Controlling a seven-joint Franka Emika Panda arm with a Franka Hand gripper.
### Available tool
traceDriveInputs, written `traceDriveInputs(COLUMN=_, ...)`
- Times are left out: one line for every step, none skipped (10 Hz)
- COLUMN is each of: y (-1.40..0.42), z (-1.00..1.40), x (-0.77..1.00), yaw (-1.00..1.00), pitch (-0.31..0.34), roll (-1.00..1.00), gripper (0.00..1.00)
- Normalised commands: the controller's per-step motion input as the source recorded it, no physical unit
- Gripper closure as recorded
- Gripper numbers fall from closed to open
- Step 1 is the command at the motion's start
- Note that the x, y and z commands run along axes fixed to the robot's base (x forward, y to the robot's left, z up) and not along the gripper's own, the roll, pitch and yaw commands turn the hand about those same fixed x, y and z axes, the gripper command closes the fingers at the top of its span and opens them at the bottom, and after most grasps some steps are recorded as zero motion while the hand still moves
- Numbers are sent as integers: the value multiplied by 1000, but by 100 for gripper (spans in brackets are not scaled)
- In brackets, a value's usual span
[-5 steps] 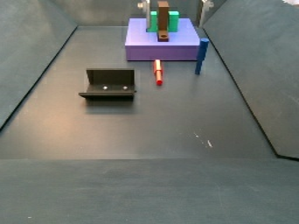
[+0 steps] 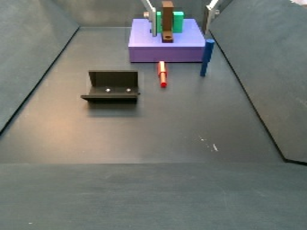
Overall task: Pick up the blue object. Move up. Move to above the board. Insert the blue object.
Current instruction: Pick up the blue object.
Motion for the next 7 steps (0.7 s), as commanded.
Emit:
traceDriveInputs(y=0, z=-69, x=0, yaw=0, pitch=41, roll=0, gripper=0)
traceDriveInputs(y=0, z=-37, x=0, yaw=0, pitch=49, roll=-4, gripper=0)
traceDriveInputs(y=0, z=0, x=0, yaw=0, pitch=30, roll=-11, gripper=0)
traceDriveInputs(y=0, z=0, x=0, yaw=0, pitch=17, roll=-20, gripper=0)
traceDriveInputs(y=0, z=-29, x=0, yaw=0, pitch=29, roll=-13, gripper=0)
traceDriveInputs(y=0, z=-31, x=0, yaw=0, pitch=19, roll=-9, gripper=0)
traceDriveInputs(y=6, z=-54, x=0, yaw=0, pitch=21, roll=-11, gripper=0)
